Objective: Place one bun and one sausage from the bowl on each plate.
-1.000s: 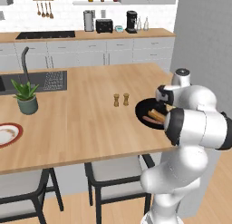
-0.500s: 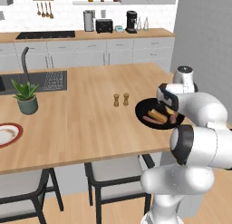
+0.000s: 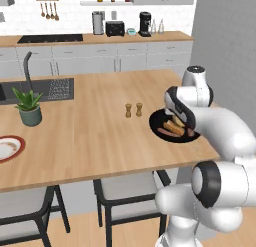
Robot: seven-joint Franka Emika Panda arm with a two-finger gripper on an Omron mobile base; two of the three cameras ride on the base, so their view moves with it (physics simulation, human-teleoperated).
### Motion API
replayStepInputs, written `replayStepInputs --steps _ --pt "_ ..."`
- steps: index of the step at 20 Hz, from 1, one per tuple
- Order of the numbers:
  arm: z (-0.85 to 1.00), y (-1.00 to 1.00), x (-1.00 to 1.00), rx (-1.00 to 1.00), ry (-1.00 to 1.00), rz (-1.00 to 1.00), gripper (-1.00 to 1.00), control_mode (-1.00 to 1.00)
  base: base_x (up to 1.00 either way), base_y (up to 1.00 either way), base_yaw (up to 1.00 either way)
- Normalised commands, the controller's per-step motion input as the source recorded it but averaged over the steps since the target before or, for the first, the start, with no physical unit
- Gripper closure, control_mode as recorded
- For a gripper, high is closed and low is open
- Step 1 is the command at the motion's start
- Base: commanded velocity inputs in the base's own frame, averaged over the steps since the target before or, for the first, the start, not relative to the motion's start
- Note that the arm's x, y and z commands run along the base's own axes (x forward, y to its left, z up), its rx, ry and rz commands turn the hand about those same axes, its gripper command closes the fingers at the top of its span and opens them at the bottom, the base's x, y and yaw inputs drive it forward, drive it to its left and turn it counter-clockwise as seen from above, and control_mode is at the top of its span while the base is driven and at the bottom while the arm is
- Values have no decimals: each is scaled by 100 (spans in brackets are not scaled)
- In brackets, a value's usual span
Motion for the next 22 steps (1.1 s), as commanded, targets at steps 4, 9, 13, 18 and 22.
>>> replayStepInputs --steps 4,9,13,18,22 --pt "15 31 -37 0 6 0 100 -100 0 0 0" --pt "10 24 -48 0 2 0 100 -100 0 0 0" --pt "7 27 -40 3 0 4 100 -100 0 0 0" --pt "8 10 -40 0 1 10 100 -100 0 0 0" --pt "2 0 -2 0 1 7 100 -100 0 0 0"
